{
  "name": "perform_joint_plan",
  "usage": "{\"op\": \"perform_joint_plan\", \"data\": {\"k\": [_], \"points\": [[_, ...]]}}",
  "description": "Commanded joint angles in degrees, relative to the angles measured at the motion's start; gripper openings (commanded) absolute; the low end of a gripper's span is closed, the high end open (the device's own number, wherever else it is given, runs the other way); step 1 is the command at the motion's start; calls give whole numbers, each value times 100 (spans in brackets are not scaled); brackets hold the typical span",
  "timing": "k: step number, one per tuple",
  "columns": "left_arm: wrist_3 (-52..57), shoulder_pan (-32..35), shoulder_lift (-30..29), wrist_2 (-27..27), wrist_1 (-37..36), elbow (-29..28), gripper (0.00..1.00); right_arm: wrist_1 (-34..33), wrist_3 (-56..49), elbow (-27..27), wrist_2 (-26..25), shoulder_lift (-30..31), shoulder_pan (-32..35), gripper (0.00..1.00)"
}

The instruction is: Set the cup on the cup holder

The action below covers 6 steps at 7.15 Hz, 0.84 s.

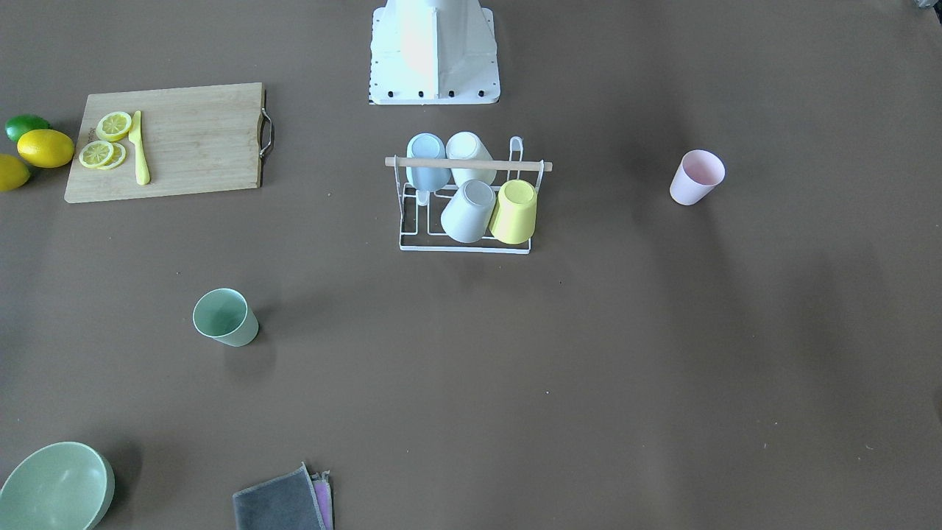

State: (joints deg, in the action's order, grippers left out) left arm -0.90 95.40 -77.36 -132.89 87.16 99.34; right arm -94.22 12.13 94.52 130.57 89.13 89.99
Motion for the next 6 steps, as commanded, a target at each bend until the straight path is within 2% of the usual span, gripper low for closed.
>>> {"op": "perform_joint_plan", "data": {"k": [1, 6], "points": [[2, -3, -24, -26, 20, 15, 98, 0, 0, -4, -5, -9, 10, 100], [-24, -3, -15, 0, 2, -90, 98, 0, 0, 5, 12, -1, 10, 100]]}}
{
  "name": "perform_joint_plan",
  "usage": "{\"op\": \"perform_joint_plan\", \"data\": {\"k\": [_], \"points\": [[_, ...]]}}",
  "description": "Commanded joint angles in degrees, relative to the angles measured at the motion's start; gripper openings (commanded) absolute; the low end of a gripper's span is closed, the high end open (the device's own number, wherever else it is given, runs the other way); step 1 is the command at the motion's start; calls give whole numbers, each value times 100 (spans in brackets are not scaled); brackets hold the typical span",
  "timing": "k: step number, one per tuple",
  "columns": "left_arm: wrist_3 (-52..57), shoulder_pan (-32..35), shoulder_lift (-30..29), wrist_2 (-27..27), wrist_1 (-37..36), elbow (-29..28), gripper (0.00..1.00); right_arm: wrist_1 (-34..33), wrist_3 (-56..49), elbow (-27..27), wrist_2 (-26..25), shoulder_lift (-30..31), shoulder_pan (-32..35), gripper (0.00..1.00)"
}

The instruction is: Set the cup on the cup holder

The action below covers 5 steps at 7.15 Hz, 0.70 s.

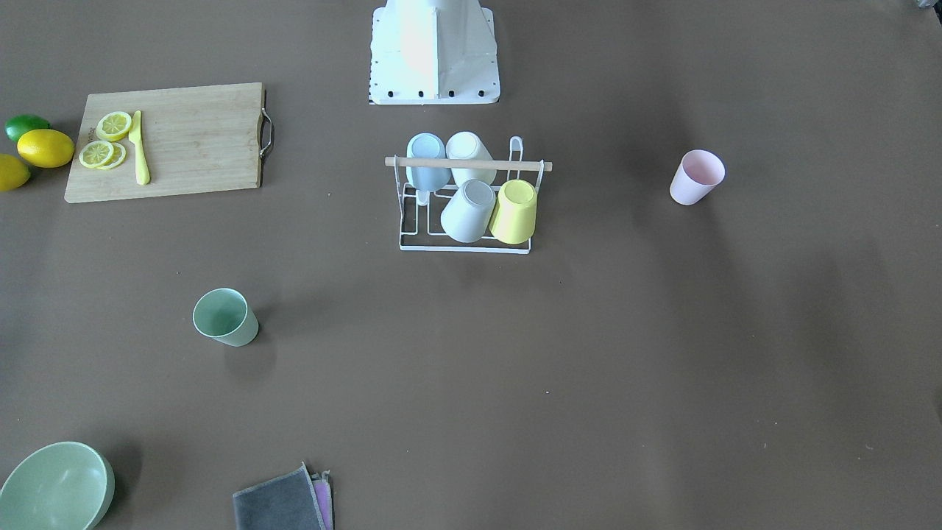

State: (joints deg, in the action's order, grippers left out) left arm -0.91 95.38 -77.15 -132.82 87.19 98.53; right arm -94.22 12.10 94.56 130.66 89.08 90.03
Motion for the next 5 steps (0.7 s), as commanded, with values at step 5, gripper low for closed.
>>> {"op": "perform_joint_plan", "data": {"k": [5], "points": [[-15, -1195, -1570, 711, -369, -762, 98, -9, 12, 28, 21, 4, 6, 100]]}}
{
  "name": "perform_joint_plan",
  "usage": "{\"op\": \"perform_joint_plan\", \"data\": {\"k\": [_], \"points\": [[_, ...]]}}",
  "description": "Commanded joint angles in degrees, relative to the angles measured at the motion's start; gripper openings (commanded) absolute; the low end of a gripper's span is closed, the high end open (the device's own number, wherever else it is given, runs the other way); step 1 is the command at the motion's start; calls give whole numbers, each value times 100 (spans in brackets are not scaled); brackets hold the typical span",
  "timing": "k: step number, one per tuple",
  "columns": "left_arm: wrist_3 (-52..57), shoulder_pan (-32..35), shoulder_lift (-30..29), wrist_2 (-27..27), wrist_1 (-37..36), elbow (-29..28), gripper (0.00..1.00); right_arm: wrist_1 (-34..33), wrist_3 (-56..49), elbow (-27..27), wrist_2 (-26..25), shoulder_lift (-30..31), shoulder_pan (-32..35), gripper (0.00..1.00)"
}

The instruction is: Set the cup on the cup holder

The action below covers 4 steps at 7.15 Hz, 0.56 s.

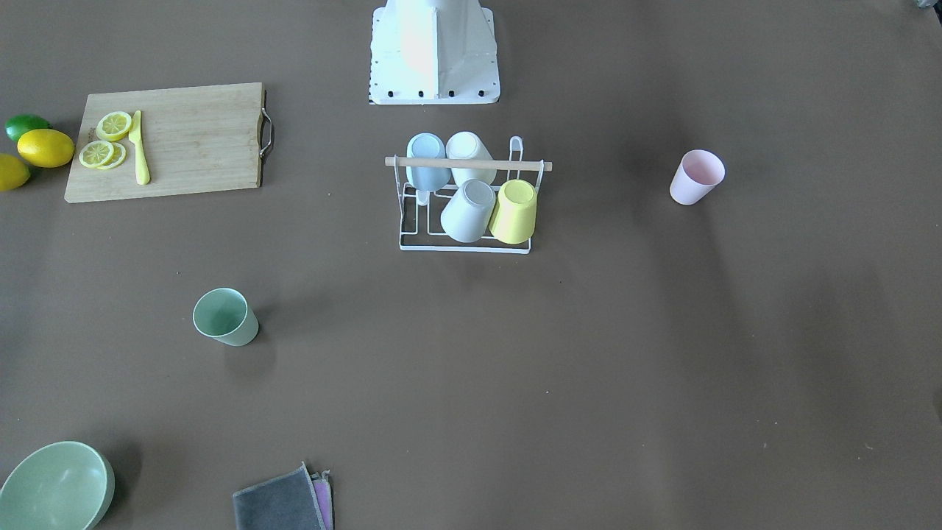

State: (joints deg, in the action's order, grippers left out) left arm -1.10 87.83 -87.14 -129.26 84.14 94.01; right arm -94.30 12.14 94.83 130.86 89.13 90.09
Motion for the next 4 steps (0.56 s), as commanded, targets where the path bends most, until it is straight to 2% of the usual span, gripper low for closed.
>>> {"op": "perform_joint_plan", "data": {"k": [1, 2, 3, 4], "points": [[22, -721, -985, 402, -64, -574, 98, 0, 8, -17, 0, 0, 0, 100], [31, -1150, -1267, 411, -143, -916, 98, 9, -1, -17, 0, 0, 0, 100], [40, -1207, -1696, 411, -343, -1171, 98, 9, -1, -17, 0, 0, 0, 100], [40, -1207, -1909, 402, -946, -1252, 98, 9, -10, -17, 0, 0, -17, 100]]}}
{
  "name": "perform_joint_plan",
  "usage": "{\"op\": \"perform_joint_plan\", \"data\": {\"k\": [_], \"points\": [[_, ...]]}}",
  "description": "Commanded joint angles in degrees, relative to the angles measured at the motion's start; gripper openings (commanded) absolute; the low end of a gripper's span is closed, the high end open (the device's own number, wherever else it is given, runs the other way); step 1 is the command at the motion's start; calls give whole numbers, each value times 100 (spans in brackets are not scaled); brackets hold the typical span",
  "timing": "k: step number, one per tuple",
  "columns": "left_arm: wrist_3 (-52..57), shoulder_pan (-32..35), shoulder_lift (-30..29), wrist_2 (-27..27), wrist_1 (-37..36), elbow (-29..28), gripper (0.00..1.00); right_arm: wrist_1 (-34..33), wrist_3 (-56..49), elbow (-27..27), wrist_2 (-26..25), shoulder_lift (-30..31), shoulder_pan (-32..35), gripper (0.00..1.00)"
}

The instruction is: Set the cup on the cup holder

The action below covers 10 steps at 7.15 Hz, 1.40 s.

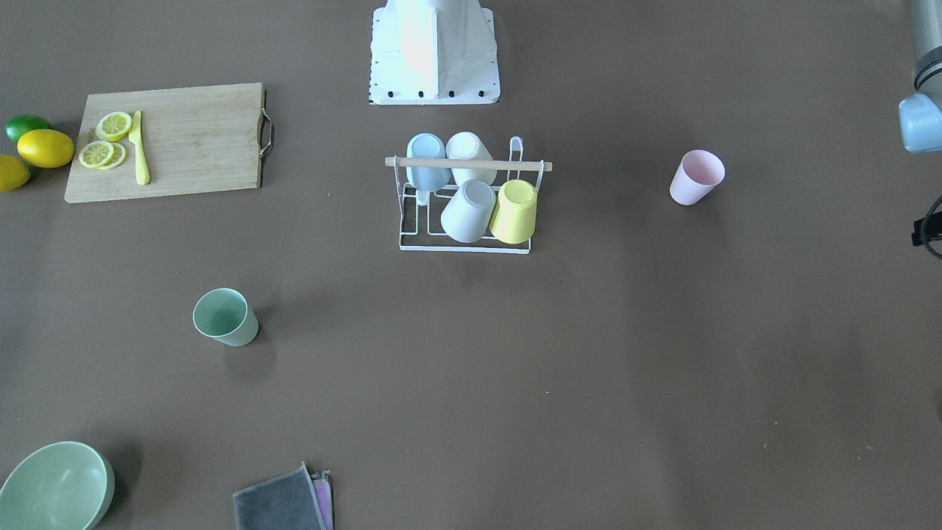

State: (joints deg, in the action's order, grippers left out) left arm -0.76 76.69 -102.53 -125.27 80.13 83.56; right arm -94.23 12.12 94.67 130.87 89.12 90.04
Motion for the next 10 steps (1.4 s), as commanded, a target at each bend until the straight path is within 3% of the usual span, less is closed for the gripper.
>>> {"op": "perform_joint_plan", "data": {"k": [1, 3, 4, 5, 6, 10], "points": [[14, -76, -530, -15, -1430, -43, 98, 2, -8, -1, -9, -9, -13, 100], [512, -110, -1039, 19, -2479, -68, 98, 2, 1, 34, -17, -70, -196, 100], [524, -197, -1476, 28, -2981, -346, 98, 2, 1, 43, -44, -175, -345, 100], [533, -311, -1925, 81, -3160, -697, 98, 2, 70, 34, -53, -376, -521, 100], [533, -521, -2016, 168, -3170, -849, 98, 2, 210, 69, 17, -456, -557, 100], [480, -848, -2359, 266, -3865, -965, 98, 2, 325, 482, 176, -1089, -1504, 100]]}}
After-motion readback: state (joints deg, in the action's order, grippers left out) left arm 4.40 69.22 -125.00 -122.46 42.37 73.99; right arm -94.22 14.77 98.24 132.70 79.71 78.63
